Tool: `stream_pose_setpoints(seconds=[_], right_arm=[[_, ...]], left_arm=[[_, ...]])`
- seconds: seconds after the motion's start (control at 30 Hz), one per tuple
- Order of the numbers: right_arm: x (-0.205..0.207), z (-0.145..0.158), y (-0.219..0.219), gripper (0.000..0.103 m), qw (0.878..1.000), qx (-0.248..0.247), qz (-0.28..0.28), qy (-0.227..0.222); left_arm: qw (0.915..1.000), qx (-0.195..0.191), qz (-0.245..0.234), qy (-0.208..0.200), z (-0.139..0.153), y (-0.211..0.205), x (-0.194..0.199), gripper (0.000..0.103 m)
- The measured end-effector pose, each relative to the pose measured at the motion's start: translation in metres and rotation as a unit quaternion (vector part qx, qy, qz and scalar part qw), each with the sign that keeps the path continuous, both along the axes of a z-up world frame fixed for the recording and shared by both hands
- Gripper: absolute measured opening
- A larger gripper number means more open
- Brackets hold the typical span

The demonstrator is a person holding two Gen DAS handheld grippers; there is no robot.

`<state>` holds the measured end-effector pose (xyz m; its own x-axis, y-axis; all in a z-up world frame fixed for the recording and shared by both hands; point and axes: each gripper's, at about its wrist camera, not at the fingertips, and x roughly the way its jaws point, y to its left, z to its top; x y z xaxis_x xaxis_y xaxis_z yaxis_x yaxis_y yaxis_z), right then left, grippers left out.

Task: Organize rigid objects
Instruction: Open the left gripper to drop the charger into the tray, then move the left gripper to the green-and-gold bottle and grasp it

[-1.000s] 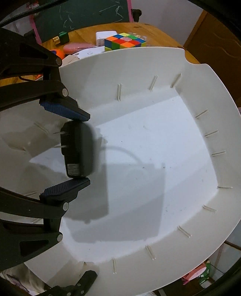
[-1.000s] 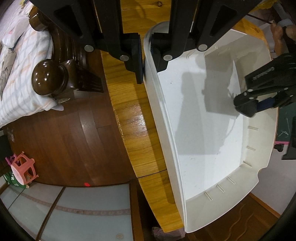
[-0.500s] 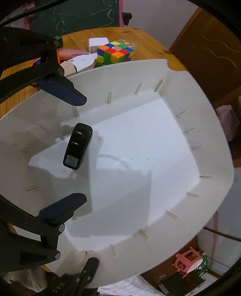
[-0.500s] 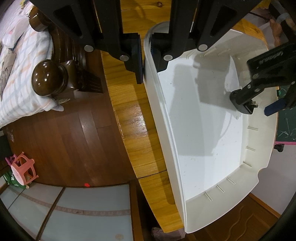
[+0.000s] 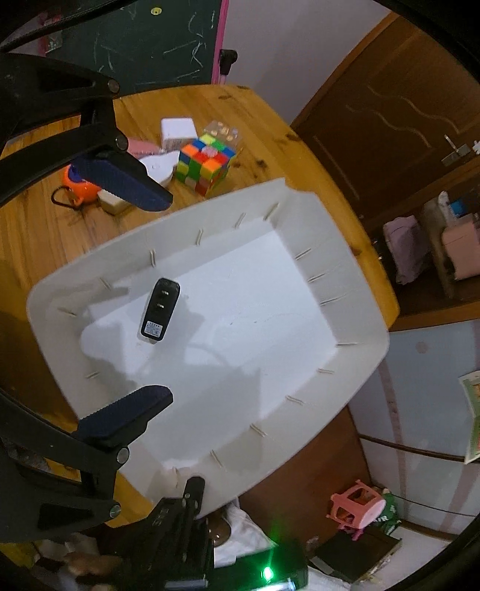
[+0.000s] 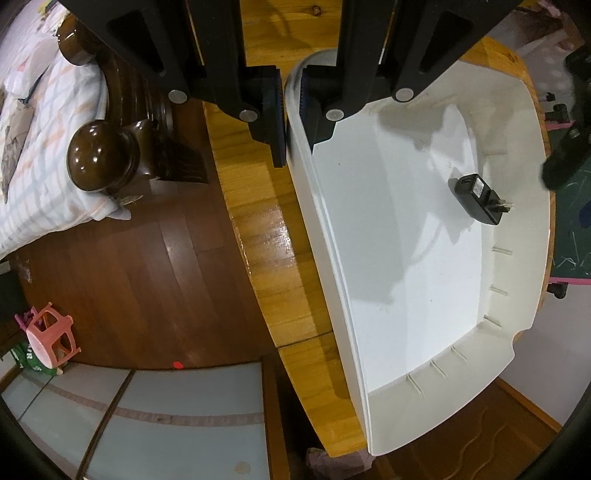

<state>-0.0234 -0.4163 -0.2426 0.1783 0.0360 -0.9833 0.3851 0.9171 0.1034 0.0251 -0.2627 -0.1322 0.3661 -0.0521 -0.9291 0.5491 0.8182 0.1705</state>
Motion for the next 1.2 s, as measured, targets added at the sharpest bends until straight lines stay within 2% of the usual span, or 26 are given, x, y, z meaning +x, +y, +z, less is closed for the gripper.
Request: stream_pose_setpoints(seconds=[0.4, 0.63, 0.8, 0.97, 1.03, 1.2], right_arm=[[-0.003, 0.003, 0.004, 0.005, 1.0, -0.005, -0.006, 0.001], [-0.004, 0.008, 0.004, 0.005, 1.0, -0.003, -0.013, 0.003], [-0.005, 0.01, 0.007, 0.005, 1.0, -0.011, -0.013, 0.001], [-0.005, 0.009, 0.008, 0.005, 1.0, -0.007, -0.02, 0.005], [-0.005, 0.009, 0.009, 0.005, 1.0, -0.008, -0.022, 0.008], [-0.006, 0.008, 0.011, 0.006, 0.999, -0.013, -0.027, 0.014]], left_arm=[[0.9972, -0.025, 0.056, -0.042, 0.039, 0.052, -0.011, 0.096], [0.9919, -0.032, 0.116, -0.041, 0.046, 0.105, -0.008, 0.096], [0.9796, -0.04, 0.191, -0.047, 0.053, 0.165, 0.0, 0.096], [0.958, -0.044, 0.279, -0.051, 0.056, 0.233, 0.01, 0.096], [0.9498, -0.045, 0.305, -0.053, 0.056, 0.255, 0.014, 0.096], [0.9354, -0.052, 0.344, -0.061, 0.057, 0.294, 0.024, 0.096]])
